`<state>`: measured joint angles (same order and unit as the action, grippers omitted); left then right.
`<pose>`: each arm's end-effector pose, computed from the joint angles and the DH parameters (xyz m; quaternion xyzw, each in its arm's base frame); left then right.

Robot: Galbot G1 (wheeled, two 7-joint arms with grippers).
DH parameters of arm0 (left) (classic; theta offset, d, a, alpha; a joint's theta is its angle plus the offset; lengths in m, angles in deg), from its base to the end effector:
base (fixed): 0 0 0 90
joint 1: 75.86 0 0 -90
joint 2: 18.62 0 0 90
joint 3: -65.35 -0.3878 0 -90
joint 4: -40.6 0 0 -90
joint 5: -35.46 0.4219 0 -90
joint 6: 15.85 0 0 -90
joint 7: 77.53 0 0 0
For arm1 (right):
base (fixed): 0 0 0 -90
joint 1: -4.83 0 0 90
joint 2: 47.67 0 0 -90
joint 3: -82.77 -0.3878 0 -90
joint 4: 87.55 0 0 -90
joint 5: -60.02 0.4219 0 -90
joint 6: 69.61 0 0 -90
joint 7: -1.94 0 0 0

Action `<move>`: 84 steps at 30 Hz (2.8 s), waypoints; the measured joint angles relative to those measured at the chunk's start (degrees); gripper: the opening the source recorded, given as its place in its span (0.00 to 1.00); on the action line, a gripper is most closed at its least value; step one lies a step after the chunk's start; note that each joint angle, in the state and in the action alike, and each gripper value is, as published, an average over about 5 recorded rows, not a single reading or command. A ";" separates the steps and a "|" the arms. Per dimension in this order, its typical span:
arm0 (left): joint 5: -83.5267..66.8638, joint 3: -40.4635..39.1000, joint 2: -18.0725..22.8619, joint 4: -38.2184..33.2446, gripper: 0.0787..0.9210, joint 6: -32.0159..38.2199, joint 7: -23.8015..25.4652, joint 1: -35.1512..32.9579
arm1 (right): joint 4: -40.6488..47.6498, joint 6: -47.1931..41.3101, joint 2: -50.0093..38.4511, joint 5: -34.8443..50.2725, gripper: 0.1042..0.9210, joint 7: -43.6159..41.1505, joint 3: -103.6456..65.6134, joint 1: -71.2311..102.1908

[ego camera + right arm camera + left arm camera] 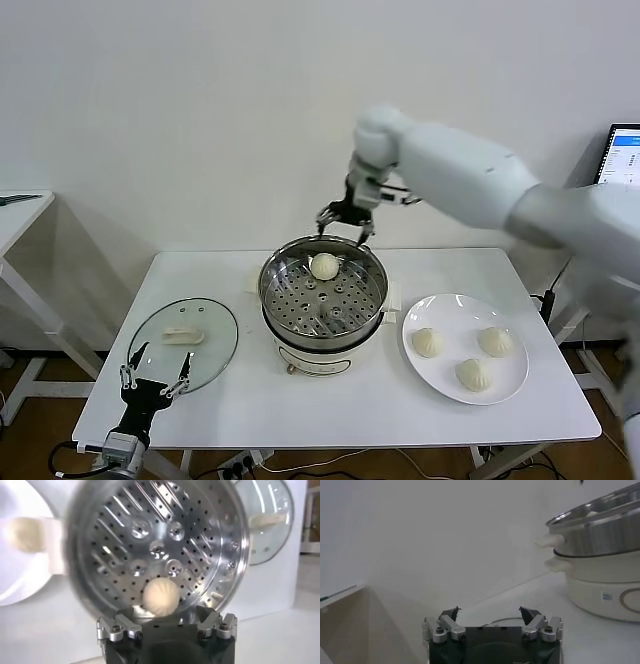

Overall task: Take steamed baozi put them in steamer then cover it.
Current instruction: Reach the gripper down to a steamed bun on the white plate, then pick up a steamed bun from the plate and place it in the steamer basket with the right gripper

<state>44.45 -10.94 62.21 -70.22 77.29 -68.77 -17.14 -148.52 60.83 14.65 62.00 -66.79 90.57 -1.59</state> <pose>0.2132 0.1302 -0.3869 -0.0147 -0.9774 -0.1971 0.0747 0.6957 0.0484 0.0279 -0.6588 0.1969 -0.7261 0.0011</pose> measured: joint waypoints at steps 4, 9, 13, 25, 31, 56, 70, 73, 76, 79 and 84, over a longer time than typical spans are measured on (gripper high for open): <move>0.13 -0.24 0.01 -0.26 0.88 0.02 -0.01 -0.13 | -4.71 -10.68 -7.08 4.74 0.88 -0.96 1.57 -0.45; 0.31 -0.55 0.13 -0.41 0.88 0.09 -0.05 -0.22 | -9.31 -26.24 -14.36 8.20 0.88 -1.88 1.78 1.65; 0.43 -0.62 0.23 -0.42 0.88 0.17 -0.11 -0.30 | -11.65 -35.82 -18.40 9.27 0.88 -2.30 0.91 4.90; 0.59 -0.71 0.09 -0.28 0.88 0.17 -0.13 -0.58 | -11.87 -48.58 -22.32 6.92 0.88 -0.48 -7.21 19.19; 0.65 -0.78 0.21 -0.11 0.88 0.13 -0.18 -0.53 | -10.41 -50.80 -22.10 4.93 0.88 0.92 -10.82 25.26; 1.17 -1.00 0.53 0.24 0.88 0.39 -0.21 -0.58 | -5.27 -53.37 -17.77 -1.84 0.88 5.65 -18.79 36.50; 1.27 -1.35 0.63 0.48 0.88 0.47 -0.22 -0.33 | -5.31 -53.65 -17.40 -2.76 0.77 5.85 -20.01 37.48; 1.27 -1.39 0.63 0.52 0.88 0.47 -0.23 -0.31 | -5.47 -53.65 -17.57 -2.79 0.76 5.79 -20.15 37.46; 1.27 -1.45 0.65 0.52 0.88 0.47 -0.24 -0.29 | -5.74 -53.69 -17.83 -2.68 0.75 5.65 -20.24 37.34; 1.29 -1.58 0.68 0.52 0.88 0.47 -0.26 -0.28 | -6.13 -53.80 -18.19 -2.54 0.75 5.50 -20.19 37.08; 1.32 -1.73 0.72 0.35 0.88 0.48 -0.30 -0.30 | -7.01 -54.06 -18.96 -2.12 0.73 5.33 -20.23 36.77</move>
<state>45.76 -12.67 62.93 -69.87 77.77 -69.07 -17.44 -155.53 6.77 -4.31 59.88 -61.46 70.34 35.17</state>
